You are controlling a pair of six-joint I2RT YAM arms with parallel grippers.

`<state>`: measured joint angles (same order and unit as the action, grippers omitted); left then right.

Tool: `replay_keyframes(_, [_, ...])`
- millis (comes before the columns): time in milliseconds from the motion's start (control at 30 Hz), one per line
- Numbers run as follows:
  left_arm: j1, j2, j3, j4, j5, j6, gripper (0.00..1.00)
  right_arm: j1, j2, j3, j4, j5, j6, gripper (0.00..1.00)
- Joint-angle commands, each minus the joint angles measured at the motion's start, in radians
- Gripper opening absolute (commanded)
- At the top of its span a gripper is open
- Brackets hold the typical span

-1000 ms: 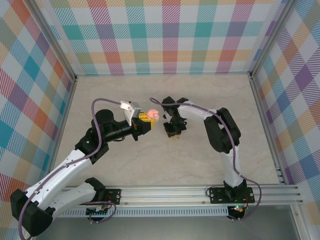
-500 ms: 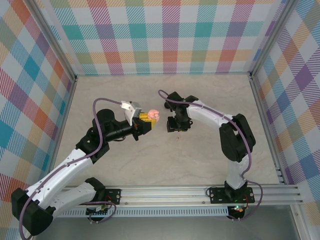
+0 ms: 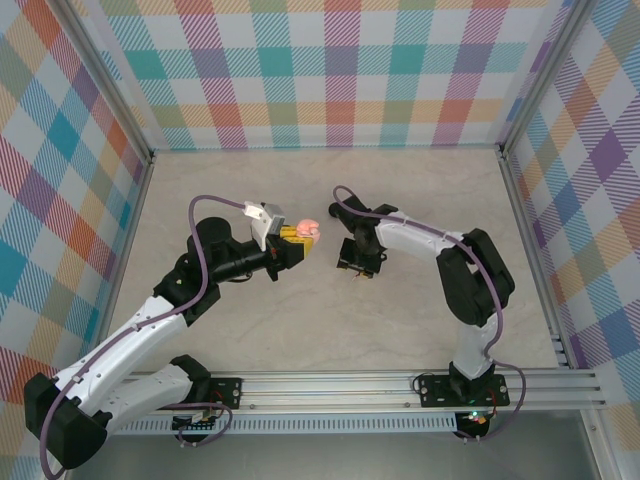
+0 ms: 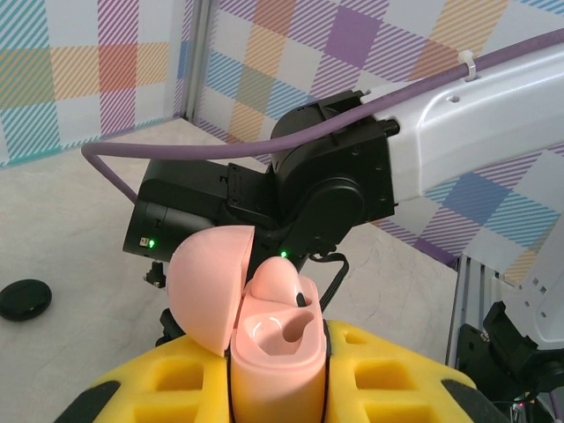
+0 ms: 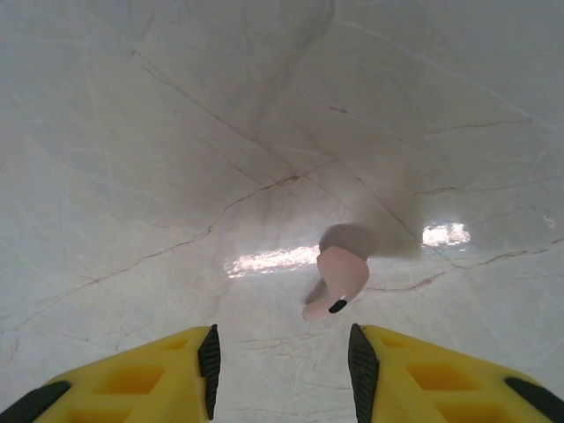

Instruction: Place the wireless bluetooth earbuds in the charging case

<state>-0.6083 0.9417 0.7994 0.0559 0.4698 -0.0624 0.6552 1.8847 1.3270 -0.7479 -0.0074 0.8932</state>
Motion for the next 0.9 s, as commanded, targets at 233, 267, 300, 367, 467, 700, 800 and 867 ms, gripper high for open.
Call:
replay_keyframes(233, [-0.005, -0.012, 0.008, 0.032, -0.002, 0.004, 0.09, -0.002, 0.064, 0.013, -0.022, 0.033, 0.045, 0.45])
replay_keyframes(267, [-0.005, -0.013, 0.006, 0.032, -0.002, 0.005, 0.09, -0.002, 0.070, 0.018, -0.027, 0.039, 0.044, 0.44])
replay_keyframes(300, [-0.005, -0.013, 0.007, 0.032, -0.002, 0.005, 0.09, -0.002, 0.078, 0.024, -0.033, 0.045, 0.039, 0.42])
replay_keyframes(367, [-0.005, -0.013, 0.007, 0.032, -0.002, 0.006, 0.09, -0.002, 0.094, 0.037, -0.045, 0.055, 0.031, 0.37])
replay_keyframes(467, [-0.005, -0.016, 0.005, 0.032, -0.005, 0.006, 0.09, -0.001, 0.123, 0.062, -0.061, 0.063, 0.004, 0.27])
replay_keyframes(700, [-0.005, -0.020, 0.000, 0.028, -0.011, 0.007, 0.09, 0.001, 0.171, 0.138, -0.126, 0.069, -0.132, 0.19])
replay_keyframes(800, [-0.005, -0.020, 0.002, 0.027, -0.011, 0.007, 0.09, 0.001, 0.184, 0.156, -0.158, 0.074, -0.191, 0.22])
replay_keyframes(867, [-0.005, -0.018, 0.002, 0.028, -0.011, 0.007, 0.09, 0.001, 0.188, 0.161, -0.168, 0.074, -0.225, 0.27])
